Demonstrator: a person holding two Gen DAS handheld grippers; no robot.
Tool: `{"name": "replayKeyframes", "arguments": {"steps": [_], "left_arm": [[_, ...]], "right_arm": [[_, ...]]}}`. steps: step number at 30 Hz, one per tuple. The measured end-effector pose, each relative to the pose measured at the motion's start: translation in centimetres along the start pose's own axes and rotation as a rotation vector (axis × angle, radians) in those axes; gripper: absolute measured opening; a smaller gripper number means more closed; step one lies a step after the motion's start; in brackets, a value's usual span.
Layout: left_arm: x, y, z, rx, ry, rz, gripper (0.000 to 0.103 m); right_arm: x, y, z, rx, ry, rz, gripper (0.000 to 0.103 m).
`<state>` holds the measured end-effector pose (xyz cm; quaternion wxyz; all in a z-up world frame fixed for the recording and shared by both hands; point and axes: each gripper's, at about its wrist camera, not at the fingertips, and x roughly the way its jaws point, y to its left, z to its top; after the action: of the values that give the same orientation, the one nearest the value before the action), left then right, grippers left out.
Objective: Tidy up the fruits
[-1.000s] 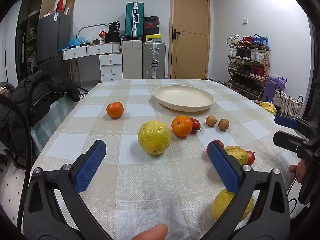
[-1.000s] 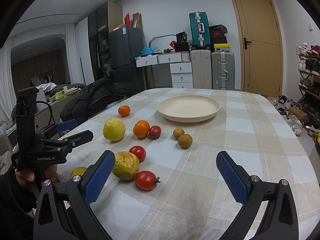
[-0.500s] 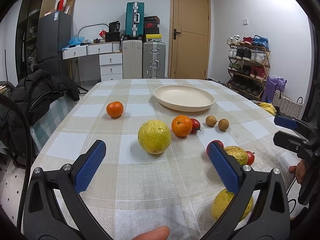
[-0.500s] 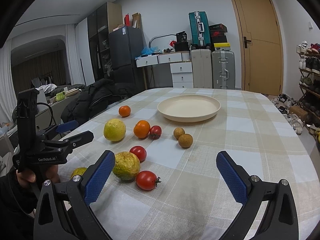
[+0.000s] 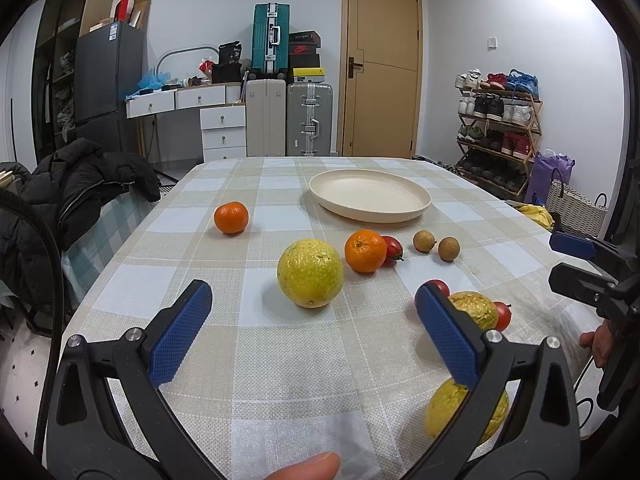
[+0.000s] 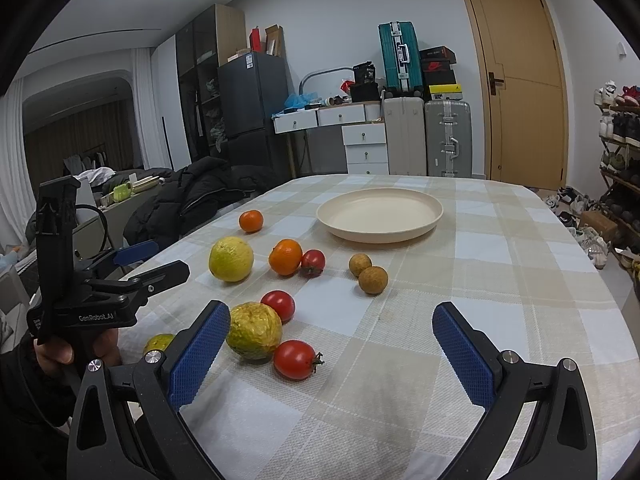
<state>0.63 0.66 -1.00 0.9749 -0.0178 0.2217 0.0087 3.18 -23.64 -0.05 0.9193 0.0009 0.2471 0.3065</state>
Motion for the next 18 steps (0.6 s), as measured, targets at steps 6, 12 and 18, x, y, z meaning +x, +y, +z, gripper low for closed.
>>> {"name": "replayKeyframes", "arguments": {"steps": [6, 12, 18], "left_arm": [[0.06, 0.00, -0.05, -0.002, 0.000, 0.000, 0.102], [0.05, 0.02, -0.03, -0.003, 0.000, 0.000, 0.102], [0.06, 0.02, -0.06, -0.004, 0.000, 0.000, 0.102]], "right_arm": [[-0.02, 0.06, -0.01, 0.000, 0.000, 0.001, 0.103], [0.05, 0.03, -0.04, 0.000, 0.002, 0.001, 0.103], [0.08, 0.03, -0.05, 0.002, 0.001, 0.002, 0.103]]}}
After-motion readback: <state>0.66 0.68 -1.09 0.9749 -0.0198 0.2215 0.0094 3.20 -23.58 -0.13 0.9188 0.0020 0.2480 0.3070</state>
